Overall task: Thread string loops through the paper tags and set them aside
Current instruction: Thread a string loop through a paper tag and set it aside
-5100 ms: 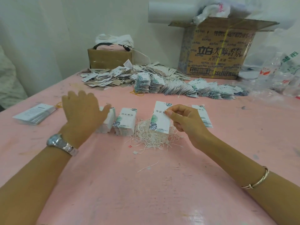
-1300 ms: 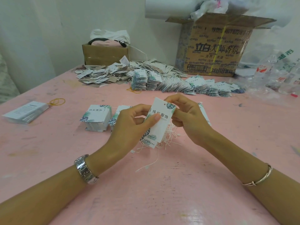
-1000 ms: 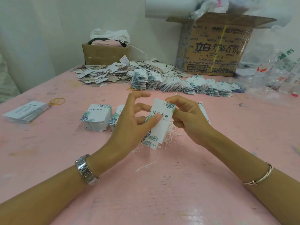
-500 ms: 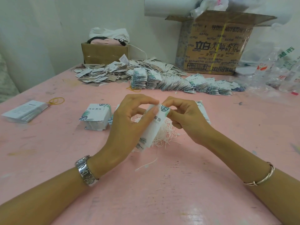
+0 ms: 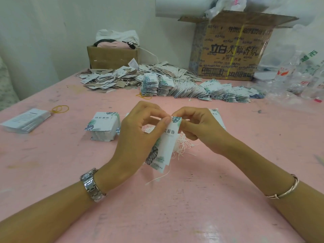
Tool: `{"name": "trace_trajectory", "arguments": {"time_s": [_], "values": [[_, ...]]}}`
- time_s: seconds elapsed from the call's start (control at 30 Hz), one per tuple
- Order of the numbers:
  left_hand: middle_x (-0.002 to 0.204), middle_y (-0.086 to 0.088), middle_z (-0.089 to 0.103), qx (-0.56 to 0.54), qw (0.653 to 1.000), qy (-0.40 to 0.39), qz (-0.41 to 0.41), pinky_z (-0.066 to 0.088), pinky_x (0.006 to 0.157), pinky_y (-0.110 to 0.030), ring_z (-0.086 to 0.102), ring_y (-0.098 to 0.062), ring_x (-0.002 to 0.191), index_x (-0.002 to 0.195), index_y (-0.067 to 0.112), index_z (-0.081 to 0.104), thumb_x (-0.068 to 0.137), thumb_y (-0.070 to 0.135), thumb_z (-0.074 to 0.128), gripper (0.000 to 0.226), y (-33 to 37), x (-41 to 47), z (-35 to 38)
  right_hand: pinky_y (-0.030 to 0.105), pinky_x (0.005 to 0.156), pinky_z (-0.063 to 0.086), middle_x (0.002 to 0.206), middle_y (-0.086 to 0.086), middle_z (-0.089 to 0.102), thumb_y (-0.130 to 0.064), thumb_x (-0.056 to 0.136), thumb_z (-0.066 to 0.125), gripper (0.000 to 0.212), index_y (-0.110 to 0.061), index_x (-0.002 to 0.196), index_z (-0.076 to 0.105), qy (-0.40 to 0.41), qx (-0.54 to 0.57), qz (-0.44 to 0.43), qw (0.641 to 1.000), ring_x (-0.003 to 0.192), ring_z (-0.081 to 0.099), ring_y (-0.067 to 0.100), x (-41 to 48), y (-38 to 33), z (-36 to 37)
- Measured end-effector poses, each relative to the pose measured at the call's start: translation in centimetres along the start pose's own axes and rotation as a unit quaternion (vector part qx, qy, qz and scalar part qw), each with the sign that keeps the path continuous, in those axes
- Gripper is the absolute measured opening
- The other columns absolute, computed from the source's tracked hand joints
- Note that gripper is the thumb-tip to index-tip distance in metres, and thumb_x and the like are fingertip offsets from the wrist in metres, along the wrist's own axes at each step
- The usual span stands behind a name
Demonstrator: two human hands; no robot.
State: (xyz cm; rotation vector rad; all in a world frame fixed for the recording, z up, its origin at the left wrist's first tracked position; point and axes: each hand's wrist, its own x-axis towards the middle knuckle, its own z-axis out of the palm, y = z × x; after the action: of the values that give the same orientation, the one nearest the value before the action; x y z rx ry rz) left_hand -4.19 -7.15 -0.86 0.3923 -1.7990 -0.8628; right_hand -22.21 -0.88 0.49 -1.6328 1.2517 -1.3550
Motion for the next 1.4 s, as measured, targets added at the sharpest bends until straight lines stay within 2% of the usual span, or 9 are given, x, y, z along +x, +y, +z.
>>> {"name": "trace_trajectory", "arguments": {"time_s": [0.13,0.3,0.47,0.7,0.87,0.97,1.2,1.3,1.4], "values": [[0.101,0.008,0.06,0.03,0.998,-0.044,-0.027,0.052,0.064,-0.015,0.065,-0.005,0.09,0.089,0.017,0.071,0.091,0.015,0.068,0.004,-0.5,-0.2,0.0,0.018,0.044,0.023,0.056,-0.004,0.045,-0.022,0.089,0.069,0.01,-0.013,0.085,0.068,-0.029,-0.047,0.039,0.998,0.046,0.026,0.011,0.2,-0.2,-1.7],[0.098,0.014,0.063,0.093,0.994,-0.043,-0.026,0.042,0.084,-0.013,0.059,-0.004,0.098,0.085,0.024,0.072,0.088,0.023,0.071,0.003,-0.7,-0.2,-0.1,0.018,0.048,0.028,0.059,0.0,0.037,-0.024,0.087,0.07,0.016,-0.011,0.079,0.069,-0.082,-0.072,0.093,0.99,0.051,0.026,0.013,0.3,0.0,-4.1],[0.091,0.019,0.067,0.089,0.994,-0.001,-0.058,0.04,0.085,-0.021,0.056,-0.005,0.101,0.076,0.033,0.069,0.08,0.041,0.067,0.009,-0.8,0.1,-0.8,0.02,0.058,0.036,0.06,0.001,0.04,-0.023,0.084,0.068,0.013,-0.013,0.077,0.072,-0.059,-0.048,0.109,0.991,0.056,0.033,0.014,0.1,0.4,-6.8],[0.088,0.014,0.074,-0.003,0.997,0.024,-0.066,0.047,0.099,-0.046,0.068,-0.005,0.093,0.072,0.025,0.069,0.083,0.018,0.072,0.013,-0.2,0.0,-0.8,0.032,0.059,0.024,0.054,-0.003,0.04,-0.02,0.08,0.075,0.007,-0.014,0.076,0.075,0.0,-0.003,0.124,0.992,0.06,0.028,0.019,0.1,1.5,-8.7],[0.087,0.017,0.075,-0.009,0.998,0.032,-0.058,0.049,0.093,-0.035,0.068,-0.002,0.091,0.077,0.021,0.067,0.087,0.013,0.069,0.013,-0.4,0.0,-0.8,0.023,0.053,0.034,0.057,-0.003,0.052,-0.038,0.066,0.08,0.027,-0.014,0.079,0.079,0.085,-0.03,0.15,0.985,0.051,0.036,0.013,0.4,2.4,-9.0],[0.087,0.022,0.073,0.011,0.998,0.039,-0.055,0.042,0.083,-0.027,0.066,0.002,0.09,0.081,0.023,0.068,0.089,0.02,0.068,0.009,-0.6,0.1,-0.7,0.015,0.049,0.043,0.059,-0.003,0.06,-0.033,0.071,0.076,0.022,-0.013,0.08,0.081,0.117,-0.016,0.144,0.983,0.047,0.044,0.005,0.5,2.8,-9.2],[0.084,0.015,0.07,-0.006,0.999,0.029,-0.033,0.048,0.072,-0.036,0.064,-0.008,0.082,0.09,0.028,0.058,0.097,0.023,0.06,0.009,-0.8,0.5,-0.6,0.015,0.069,0.053,0.08,0.003,0.07,-0.014,0.082,0.065,0.024,-0.004,0.103,0.073,0.058,0.059,0.094,0.992,0.066,0.061,0.008,0.7,1.4,-7.9],[0.085,0.013,0.068,-0.038,0.999,0.013,-0.029,0.05,0.077,-0.036,0.063,-0.009,0.084,0.095,0.026,0.06,0.097,0.025,0.06,0.002,-0.8,0.6,-0.6,0.015,0.064,0.052,0.079,0.003,0.071,-0.014,0.081,0.066,0.02,-0.007,0.097,0.076,0.056,0.067,0.073,0.993,0.064,0.062,0.008,0.8,0.4,-6.4],[0.089,0.012,0.072,-0.072,0.996,-0.002,-0.054,0.053,0.085,-0.033,0.067,-0.01,0.091,0.101,0.032,0.067,0.087,0.037,0.064,0.015,-0.6,0.6,-0.5,0.015,0.057,0.05,0.075,0.003,0.072,-0.017,0.078,0.07,0.014,-0.012,0.086,0.08,0.066,0.082,0.059,0.993,0.06,0.061,0.008,0.8,-0.5,-5.1]]}}
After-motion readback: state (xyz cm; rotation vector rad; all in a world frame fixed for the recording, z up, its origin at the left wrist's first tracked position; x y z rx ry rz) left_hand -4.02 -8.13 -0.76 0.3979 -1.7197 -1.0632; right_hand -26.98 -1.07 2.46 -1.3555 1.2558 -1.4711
